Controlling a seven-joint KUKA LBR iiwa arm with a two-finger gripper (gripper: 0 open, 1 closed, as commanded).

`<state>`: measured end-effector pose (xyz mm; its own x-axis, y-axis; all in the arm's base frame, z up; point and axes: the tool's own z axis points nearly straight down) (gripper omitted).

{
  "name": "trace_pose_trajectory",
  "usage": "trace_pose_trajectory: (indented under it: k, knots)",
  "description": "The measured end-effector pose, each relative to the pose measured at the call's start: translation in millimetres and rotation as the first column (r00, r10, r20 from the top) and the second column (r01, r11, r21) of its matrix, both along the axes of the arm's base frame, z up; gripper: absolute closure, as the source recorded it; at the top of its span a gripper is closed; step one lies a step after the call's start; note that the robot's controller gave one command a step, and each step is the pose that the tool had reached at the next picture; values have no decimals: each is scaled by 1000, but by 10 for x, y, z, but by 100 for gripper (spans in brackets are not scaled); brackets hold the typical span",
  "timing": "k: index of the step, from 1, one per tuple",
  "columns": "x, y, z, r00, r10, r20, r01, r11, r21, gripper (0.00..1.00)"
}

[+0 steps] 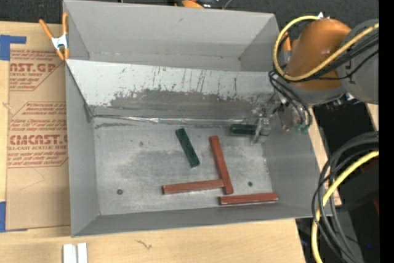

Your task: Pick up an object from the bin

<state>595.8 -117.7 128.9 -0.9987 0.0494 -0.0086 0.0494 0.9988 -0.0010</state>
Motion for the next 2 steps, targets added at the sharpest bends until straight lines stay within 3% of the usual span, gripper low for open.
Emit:
trace_pose_trajectory:
  k: [1,2]
  knots:
    - [15,0,298,1000,0,-2,0,1000,0,100]
    - [20,3,296,1000,1,-6,-1,1000,1,100]
